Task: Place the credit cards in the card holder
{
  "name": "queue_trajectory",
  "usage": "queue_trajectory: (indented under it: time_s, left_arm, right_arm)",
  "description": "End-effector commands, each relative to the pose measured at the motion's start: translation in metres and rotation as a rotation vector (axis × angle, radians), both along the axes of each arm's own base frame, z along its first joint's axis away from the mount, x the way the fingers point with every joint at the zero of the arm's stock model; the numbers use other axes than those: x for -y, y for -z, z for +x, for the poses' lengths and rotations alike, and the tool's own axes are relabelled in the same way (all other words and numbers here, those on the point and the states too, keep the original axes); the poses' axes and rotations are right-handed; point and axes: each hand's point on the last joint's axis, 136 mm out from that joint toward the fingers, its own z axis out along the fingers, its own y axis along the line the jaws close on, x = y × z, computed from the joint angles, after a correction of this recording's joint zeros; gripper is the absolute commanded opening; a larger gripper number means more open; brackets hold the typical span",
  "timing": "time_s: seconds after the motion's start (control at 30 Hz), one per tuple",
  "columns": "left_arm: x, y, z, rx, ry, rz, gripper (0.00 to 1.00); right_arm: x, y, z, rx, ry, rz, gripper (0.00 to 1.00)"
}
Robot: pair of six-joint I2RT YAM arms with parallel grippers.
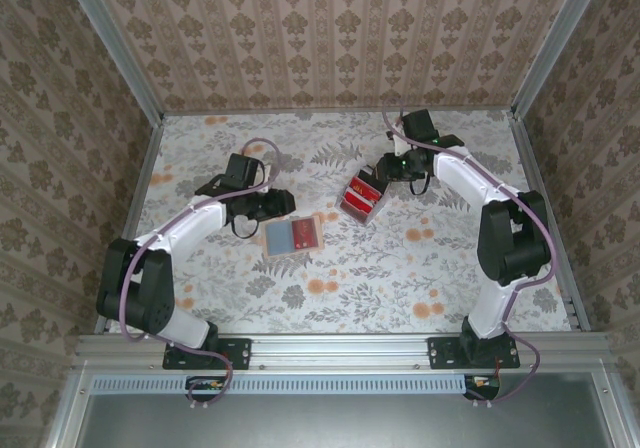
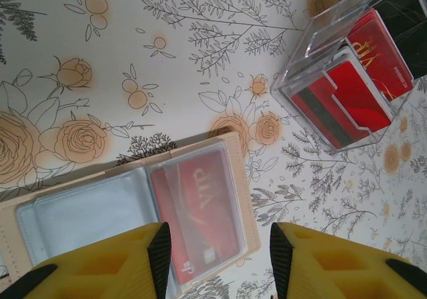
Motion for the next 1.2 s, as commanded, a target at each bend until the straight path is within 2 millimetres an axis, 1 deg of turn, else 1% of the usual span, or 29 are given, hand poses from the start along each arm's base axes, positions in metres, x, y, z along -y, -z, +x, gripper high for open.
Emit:
queue_trajectory:
  time_s: [0.0,0.17,0.23,0.3,0.43,0.53,0.63,0.8,0.9,1.0,1.07,1.17]
  left_arm:
    - [0.007,-0.006,0.003,0.009,0.014,-0.019,0.45]
    - [0.007,-0.006,0.004,0.014,0.019,-0.02,0.45]
    - [0.008,-0.005,0.003,0.009,0.023,-0.021,0.45]
    - [0.008,-0.006,0.002,0.01,0.024,-0.023,0.45]
    - [0.008,-0.008,0.003,0.015,0.03,-0.027,0.44]
    - [0.013,-0.014,0.003,0.028,0.045,-0.052,0.43]
    - [0.019,-0.023,0.006,0.051,0.071,-0.084,0.43]
    - [0.034,-0.048,0.009,0.101,0.137,-0.17,0.43]
    - [0.045,-0.068,0.011,0.132,0.195,-0.257,0.43]
    - [0.06,-0.091,0.006,0.166,0.285,-0.353,0.43]
    - [0.069,-0.107,0.001,0.18,0.346,-0.425,0.43]
    - [0.078,-0.123,-0.007,0.181,0.421,-0.512,0.43]
  right_arm:
    - [-0.004,0.006,-0.001,-0.034,-0.022,0.011,0.35]
    - [-0.006,0.01,0.0,-0.042,-0.028,0.013,0.32]
    - [-0.006,0.013,0.0,-0.05,-0.028,0.016,0.28]
    - [-0.007,0.012,0.0,-0.043,-0.025,0.019,0.22]
    - [-0.007,0.003,0.001,-0.021,-0.029,0.027,0.12]
    - [-0.008,-0.013,0.001,0.018,-0.04,0.033,0.06]
    - [-0.008,-0.034,-0.002,0.053,-0.059,0.056,0.03]
    - [-0.007,-0.068,-0.012,0.086,-0.102,0.118,0.03]
    - [-0.011,-0.088,-0.022,0.104,-0.139,0.188,0.03]
    - [-0.027,-0.107,-0.038,0.101,-0.226,0.308,0.03]
    - [-0.043,-0.116,-0.051,0.083,-0.303,0.42,0.03]
    - [-0.066,-0.128,-0.07,0.032,-0.414,0.602,0.04]
